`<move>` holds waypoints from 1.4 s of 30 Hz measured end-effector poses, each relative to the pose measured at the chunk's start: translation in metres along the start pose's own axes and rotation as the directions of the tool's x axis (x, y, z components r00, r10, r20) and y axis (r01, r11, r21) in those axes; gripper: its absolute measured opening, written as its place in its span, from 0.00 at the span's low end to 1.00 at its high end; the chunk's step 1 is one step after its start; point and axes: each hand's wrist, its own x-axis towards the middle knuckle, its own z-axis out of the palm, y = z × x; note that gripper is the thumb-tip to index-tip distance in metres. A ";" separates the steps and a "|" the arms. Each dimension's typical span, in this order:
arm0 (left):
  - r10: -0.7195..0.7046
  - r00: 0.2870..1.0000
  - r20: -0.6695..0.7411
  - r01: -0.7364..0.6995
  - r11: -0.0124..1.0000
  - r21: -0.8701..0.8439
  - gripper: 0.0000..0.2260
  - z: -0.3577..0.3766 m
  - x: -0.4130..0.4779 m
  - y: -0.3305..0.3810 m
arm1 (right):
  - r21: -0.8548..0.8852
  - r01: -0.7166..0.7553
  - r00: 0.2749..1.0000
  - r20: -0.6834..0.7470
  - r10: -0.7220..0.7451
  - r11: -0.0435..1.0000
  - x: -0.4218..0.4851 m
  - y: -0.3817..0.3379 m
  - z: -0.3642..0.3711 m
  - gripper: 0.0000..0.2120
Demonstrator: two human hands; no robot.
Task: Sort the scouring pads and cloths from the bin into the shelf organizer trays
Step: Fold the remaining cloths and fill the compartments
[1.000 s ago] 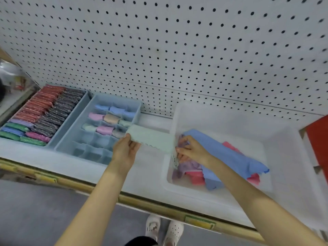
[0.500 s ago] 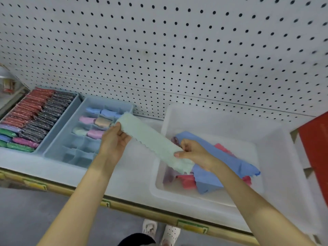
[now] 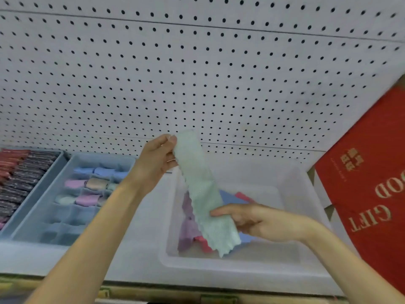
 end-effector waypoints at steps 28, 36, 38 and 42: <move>0.005 0.990 0.143 -0.012 0.998 0.054 0.09 0.060 -0.048 0.004 | -0.016 0.166 0.570 -0.815 -0.109 0.986 0.011 -0.037 -0.004 0.26; -0.009 0.977 0.214 0.007 1.000 0.008 0.13 0.052 -0.055 0.007 | 0.055 0.140 0.624 -0.780 -0.045 0.989 0.010 -0.044 0.004 0.24; -0.010 0.963 0.270 0.001 0.999 0.032 0.29 0.047 -0.054 0.005 | 0.146 0.185 0.631 -0.776 -0.004 0.972 0.011 -0.044 0.005 0.25; 0.022 0.963 0.268 -0.038 0.998 0.052 0.19 0.045 -0.055 0.002 | 0.204 0.207 0.647 -0.762 0.022 0.957 0.012 -0.045 0.010 0.27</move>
